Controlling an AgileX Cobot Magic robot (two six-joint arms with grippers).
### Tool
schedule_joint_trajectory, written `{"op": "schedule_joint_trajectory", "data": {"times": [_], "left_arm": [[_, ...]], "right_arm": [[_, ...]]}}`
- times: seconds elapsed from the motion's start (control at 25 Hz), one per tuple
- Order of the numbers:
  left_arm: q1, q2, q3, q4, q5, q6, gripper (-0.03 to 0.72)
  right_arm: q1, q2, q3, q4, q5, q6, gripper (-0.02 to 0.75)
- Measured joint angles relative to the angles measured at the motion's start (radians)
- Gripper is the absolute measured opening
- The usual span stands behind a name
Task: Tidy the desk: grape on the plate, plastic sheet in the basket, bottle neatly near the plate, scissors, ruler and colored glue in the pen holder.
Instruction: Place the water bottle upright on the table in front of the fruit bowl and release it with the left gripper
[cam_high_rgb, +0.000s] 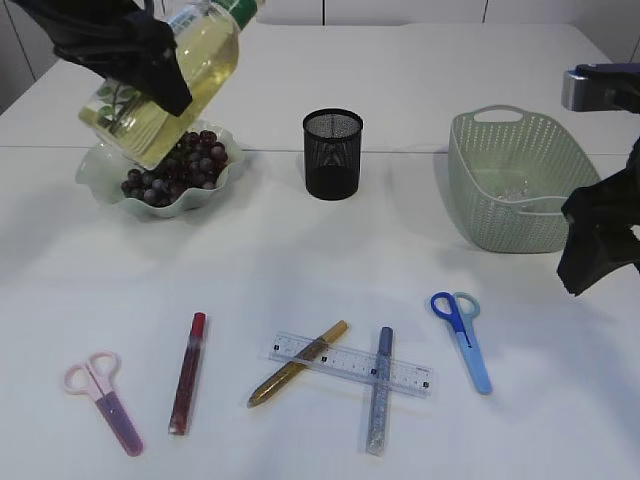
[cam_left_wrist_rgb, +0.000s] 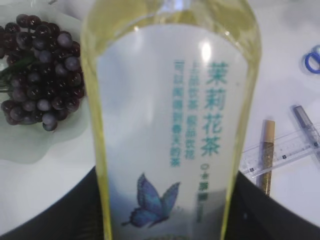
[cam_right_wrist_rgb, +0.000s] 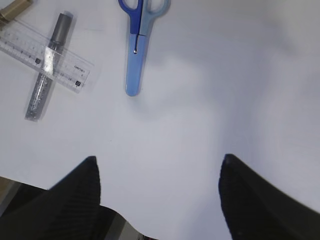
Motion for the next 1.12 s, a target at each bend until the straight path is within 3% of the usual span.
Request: {"op": "schedule_joint_trajectory", "data": {"times": [0.16,0.6,0.88,1.12], "left_arm": [[0.0,-0.128,0.145,0.0,-0.065,-0.007,0.417],[0.0,-0.59,0.829,-0.013,-0.495,-0.01,0.417],[0.0,-0.774,1.178,-0.12,-0.909,-0.01,0.417],[0.0,-0.739,1.321,-0.15,-1.377,-0.012,0.417]], "right_arm": [[0.0,0.0,0.0,0.0,-0.001,0.0,0.575],[0.0,0.0,0.0,0.0,-0.002,0.0,0.575],[0.0,0.0,0.0,0.0,-0.002,0.0,0.575],[0.0,0.0,0.0,0.0,-0.002,0.0,0.575]]}}
